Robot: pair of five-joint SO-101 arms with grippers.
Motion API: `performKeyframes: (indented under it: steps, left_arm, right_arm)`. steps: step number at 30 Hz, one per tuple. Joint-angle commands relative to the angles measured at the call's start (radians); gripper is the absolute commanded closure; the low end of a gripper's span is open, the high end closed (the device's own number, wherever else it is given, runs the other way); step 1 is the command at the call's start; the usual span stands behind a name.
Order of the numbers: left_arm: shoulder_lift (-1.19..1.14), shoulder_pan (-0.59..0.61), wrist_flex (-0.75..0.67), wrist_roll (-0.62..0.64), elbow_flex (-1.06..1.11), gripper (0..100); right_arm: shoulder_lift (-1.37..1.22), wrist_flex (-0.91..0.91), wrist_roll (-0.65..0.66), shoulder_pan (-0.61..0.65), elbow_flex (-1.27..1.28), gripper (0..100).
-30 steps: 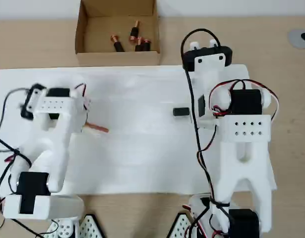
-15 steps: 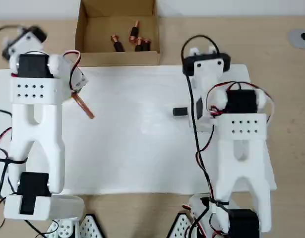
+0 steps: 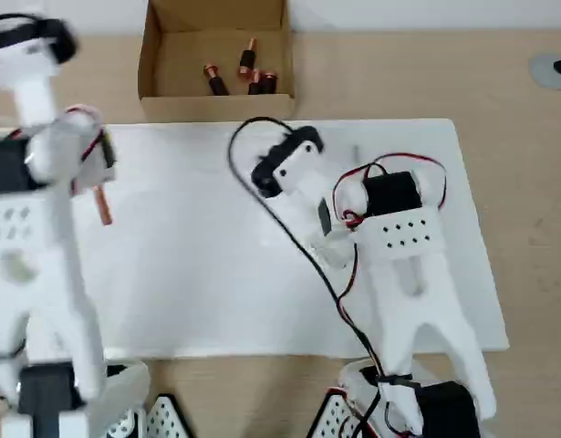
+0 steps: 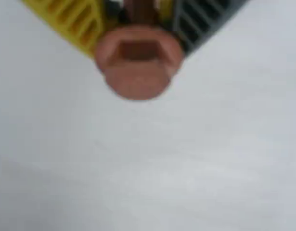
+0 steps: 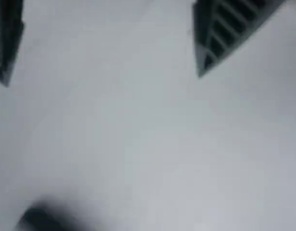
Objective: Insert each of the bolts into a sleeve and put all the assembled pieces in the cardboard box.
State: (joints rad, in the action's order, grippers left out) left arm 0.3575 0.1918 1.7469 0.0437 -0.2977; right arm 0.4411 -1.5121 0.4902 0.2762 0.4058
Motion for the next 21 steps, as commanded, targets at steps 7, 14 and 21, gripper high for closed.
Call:
performKeyframes:
  steps: [7, 14, 21]
  left_arm:
    - [0.444, 0.31, -0.008, 0.044, 0.14, 99]
    - [0.625, 0.362, -0.11, -0.025, 0.344, 99]
    - [0.773, 0.362, -0.226, -0.081, 0.551, 99]
  right_arm:
    - [-0.125, 0.382, 0.284, -0.111, 0.025, 70.9]
    - [-0.578, 0.256, 0.319, -0.143, -0.291, 70.8]
    - [-0.938, -0.077, 0.377, -0.18, -0.851, 70.8]
